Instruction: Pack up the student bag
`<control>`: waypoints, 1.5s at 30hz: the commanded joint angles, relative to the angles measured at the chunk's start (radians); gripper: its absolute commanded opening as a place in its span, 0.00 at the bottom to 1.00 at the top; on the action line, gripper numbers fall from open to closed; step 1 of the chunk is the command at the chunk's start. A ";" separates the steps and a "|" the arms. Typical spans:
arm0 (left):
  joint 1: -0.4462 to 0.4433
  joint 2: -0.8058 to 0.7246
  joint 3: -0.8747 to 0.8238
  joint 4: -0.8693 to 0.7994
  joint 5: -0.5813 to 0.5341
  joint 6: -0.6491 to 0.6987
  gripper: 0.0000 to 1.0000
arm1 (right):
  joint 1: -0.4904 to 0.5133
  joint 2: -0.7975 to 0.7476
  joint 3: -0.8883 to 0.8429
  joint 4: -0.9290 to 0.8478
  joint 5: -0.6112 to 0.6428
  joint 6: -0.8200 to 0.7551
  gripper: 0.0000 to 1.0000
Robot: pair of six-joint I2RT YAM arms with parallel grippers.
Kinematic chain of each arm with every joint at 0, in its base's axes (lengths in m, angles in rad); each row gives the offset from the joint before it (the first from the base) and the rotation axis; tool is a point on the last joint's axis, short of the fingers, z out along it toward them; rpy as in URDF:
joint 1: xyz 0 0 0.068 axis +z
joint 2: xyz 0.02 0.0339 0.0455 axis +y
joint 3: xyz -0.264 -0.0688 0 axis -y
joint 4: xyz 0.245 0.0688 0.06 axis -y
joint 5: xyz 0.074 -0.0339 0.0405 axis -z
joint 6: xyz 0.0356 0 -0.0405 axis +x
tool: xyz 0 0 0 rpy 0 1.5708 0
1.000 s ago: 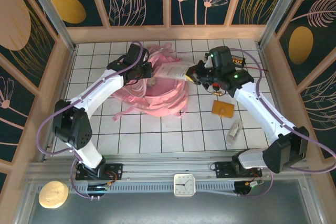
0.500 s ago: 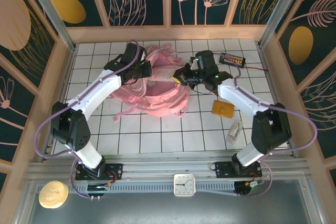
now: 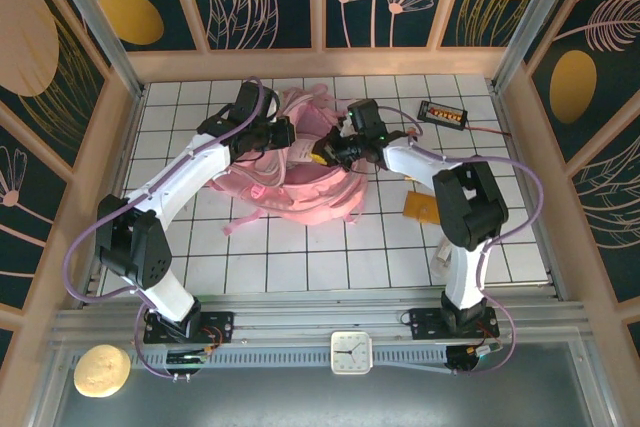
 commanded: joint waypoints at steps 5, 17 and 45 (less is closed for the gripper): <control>-0.002 0.009 0.015 0.083 0.013 0.014 0.00 | -0.001 -0.061 0.077 -0.340 -0.004 -0.159 0.70; -0.002 0.052 0.042 0.077 0.033 0.047 0.09 | -0.066 -0.335 0.053 -0.513 0.090 -0.175 0.85; 0.185 -0.316 -0.565 0.268 0.226 -0.433 0.91 | 0.005 -0.233 0.059 -0.418 0.203 -0.139 0.77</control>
